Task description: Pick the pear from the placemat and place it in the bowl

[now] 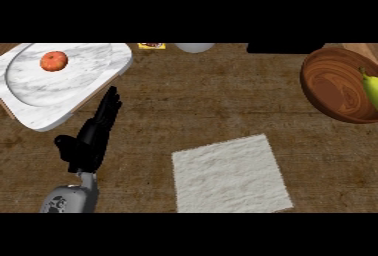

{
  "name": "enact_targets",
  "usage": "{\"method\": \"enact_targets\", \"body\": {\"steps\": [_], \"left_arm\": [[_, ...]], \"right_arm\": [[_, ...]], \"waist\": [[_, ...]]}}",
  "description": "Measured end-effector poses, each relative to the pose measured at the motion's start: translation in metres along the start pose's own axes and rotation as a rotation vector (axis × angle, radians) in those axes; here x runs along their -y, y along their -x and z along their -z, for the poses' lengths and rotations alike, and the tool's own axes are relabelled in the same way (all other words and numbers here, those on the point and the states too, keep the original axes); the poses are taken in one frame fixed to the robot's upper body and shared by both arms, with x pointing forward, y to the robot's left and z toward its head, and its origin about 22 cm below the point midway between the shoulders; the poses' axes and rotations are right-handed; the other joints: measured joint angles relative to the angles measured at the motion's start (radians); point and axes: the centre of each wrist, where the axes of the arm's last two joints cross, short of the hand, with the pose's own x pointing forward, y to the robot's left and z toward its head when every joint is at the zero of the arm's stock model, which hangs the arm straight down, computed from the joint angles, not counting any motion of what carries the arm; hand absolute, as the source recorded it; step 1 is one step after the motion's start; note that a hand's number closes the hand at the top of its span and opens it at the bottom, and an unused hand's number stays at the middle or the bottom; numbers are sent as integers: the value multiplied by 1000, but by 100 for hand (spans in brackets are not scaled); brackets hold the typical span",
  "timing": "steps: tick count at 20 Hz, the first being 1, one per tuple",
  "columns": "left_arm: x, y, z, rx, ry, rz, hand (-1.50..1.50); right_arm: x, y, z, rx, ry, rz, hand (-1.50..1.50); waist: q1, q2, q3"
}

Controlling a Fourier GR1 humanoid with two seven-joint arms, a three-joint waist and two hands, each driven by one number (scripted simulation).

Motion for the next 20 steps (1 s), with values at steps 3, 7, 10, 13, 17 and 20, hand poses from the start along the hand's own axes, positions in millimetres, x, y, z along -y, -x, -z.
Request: {"method": "enact_targets", "body": {"steps": [3, 7, 10, 13, 17, 20], "left_arm": [[-4, 1, 1, -3, 4, 0, 0], [1, 2, 2, 3, 14, -1, 0], [3, -2, 6, 8, 22, -2, 0], [6, -3, 7, 13, 22, -1, 0], [3, 2, 5, 8, 24, 5, 0], [3, -1, 7, 12, 25, -4, 0]], "right_arm": [[3, 9, 15, -38, 29, -89, 150], [6, 29, 32, -86, 40, -233, 150], [8, 51, 46, -104, 48, -312, 150], [8, 81, 59, -131, 65, -354, 150], [9, 120, 70, -164, 83, -383, 150], [6, 151, 70, -187, 87, -418, 150]], "waist": [[5, 2, 0], [11, 6, 0], [14, 7, 1], [18, 8, 1], [19, 8, 1], [23, 10, 2]]}}
